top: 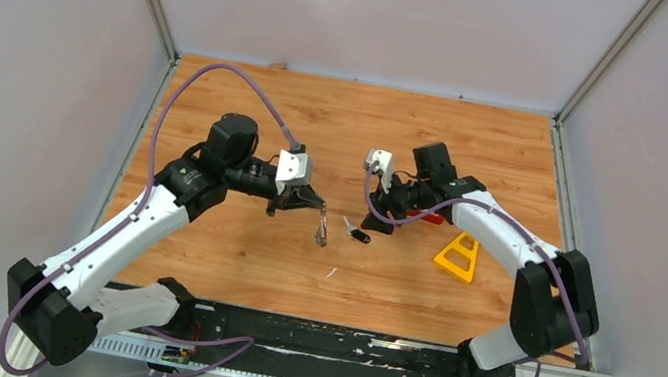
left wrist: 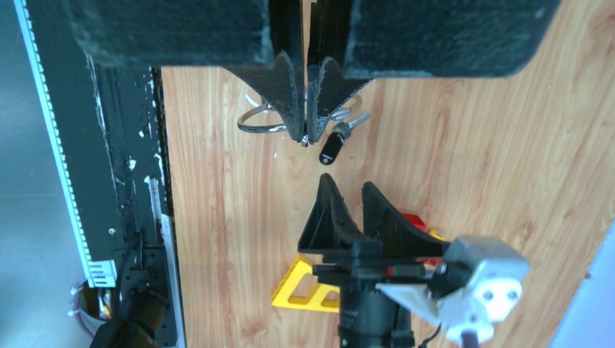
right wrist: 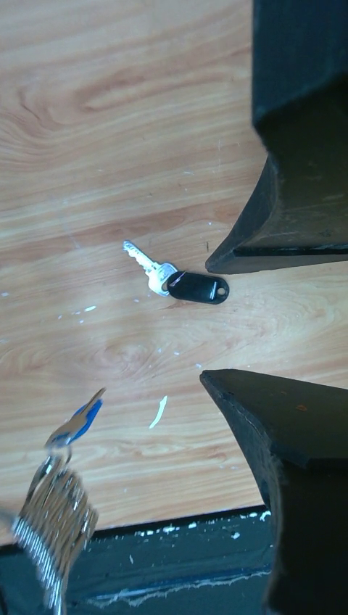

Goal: Put the keys on the keyring

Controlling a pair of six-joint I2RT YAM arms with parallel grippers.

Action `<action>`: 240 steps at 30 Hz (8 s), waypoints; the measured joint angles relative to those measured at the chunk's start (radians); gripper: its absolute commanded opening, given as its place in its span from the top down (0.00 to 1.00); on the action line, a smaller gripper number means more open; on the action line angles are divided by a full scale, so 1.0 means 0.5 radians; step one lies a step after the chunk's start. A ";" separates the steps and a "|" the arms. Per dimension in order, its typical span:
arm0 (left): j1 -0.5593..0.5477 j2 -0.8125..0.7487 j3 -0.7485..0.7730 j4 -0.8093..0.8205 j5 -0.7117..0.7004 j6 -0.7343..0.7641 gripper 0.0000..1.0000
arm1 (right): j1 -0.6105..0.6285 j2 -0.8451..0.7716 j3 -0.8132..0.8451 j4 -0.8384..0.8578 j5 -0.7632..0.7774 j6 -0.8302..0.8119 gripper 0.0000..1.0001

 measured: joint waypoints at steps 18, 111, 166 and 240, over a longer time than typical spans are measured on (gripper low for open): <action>0.037 -0.143 0.016 -0.460 -0.117 0.239 1.00 | 0.000 0.761 0.513 -0.523 0.006 -0.848 0.53; 0.082 0.216 0.169 0.304 -0.177 -0.978 1.00 | 0.317 -0.802 0.125 -0.153 0.200 -0.565 1.00; -0.084 0.275 0.220 0.287 0.127 -0.946 1.00 | 0.758 -1.182 -0.139 0.132 0.748 -0.655 1.00; -0.121 0.288 0.082 0.672 0.211 -1.374 1.00 | 0.888 -1.170 -0.183 0.200 0.872 -0.678 1.00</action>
